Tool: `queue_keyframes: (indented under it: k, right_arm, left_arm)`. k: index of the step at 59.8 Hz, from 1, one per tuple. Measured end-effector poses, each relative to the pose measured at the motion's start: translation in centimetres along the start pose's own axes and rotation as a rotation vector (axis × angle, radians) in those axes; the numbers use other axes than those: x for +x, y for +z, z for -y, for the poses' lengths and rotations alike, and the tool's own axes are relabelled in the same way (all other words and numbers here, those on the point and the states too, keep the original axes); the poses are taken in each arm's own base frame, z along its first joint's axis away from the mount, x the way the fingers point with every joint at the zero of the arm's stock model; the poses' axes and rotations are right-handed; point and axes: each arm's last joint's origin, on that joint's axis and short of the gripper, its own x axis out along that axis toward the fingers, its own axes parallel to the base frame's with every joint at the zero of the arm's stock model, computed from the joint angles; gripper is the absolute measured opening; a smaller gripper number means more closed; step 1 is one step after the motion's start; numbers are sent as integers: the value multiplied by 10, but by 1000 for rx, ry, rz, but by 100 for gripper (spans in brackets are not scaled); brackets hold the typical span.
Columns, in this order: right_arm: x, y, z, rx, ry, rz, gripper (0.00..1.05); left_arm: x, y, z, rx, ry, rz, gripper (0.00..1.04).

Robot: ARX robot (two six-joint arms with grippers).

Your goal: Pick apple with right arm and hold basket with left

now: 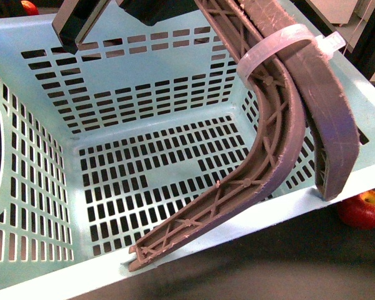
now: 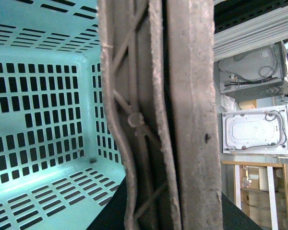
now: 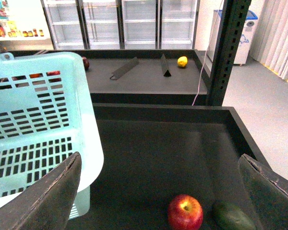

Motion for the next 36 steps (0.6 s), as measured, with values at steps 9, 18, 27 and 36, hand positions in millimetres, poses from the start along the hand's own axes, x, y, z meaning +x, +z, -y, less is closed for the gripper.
queue_keyframes:
  k: [9, 18, 27, 36]
  right_arm:
    - [0, 0, 0, 0, 0, 0, 96]
    - [0, -1, 0, 47, -5, -101, 96]
    - [8, -9, 10, 187, -75, -437, 96]
    - [32, -6, 30, 230, -140, -432, 96]
  left_arm:
    - [0, 0, 0, 3, 3, 4, 16]
    - [0, 0, 0, 3, 3, 3, 16]
    - [0, 0, 0, 7, 2, 2, 16]
    - [1, 0, 0, 7, 3, 1, 16]
